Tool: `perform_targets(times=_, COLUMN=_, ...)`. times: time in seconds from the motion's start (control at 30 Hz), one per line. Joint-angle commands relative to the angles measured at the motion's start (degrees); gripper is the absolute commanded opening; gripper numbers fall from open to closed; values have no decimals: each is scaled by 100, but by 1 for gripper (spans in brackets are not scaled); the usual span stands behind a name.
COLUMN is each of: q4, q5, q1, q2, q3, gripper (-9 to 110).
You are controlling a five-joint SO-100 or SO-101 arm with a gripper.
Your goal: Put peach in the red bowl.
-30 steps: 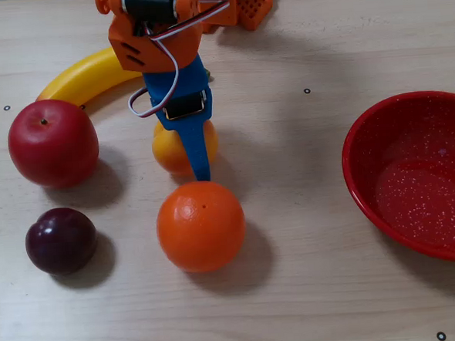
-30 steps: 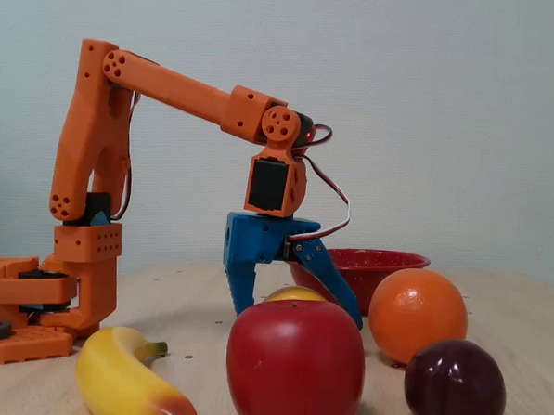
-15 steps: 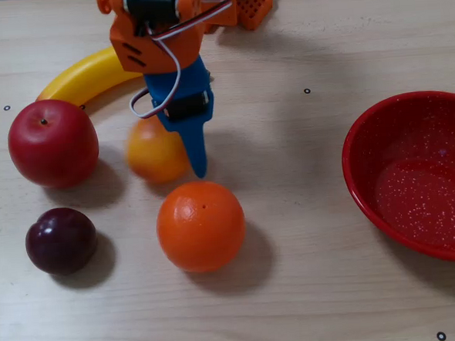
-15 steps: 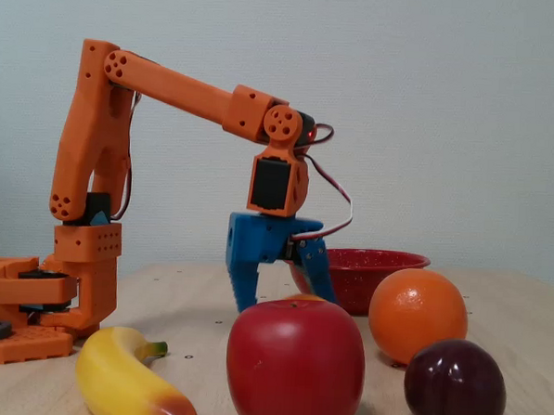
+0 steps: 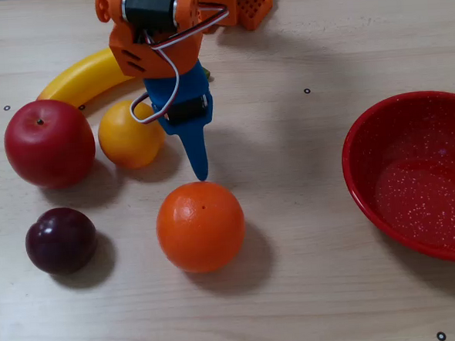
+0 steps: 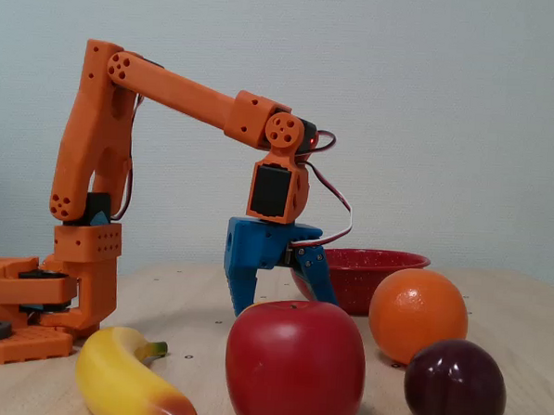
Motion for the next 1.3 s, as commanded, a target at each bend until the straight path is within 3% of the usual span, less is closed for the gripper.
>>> perform_targets(times=0.0, q4=343, q5=-149, q1=114, q2=413, q3=-554, gripper=39)
perform_targets(times=0.37, q4=1266, q5=-1292, q1=527, q2=686, q3=-1441, gripper=40)
perform_targets(times=0.9, q4=2338, q5=-4878, q1=1573, q2=791, q3=-2584, gripper=42)
perform_targets(times=1.27, q4=2241, q5=-5678, q1=2057, q2=492, q3=-2399, gripper=41)
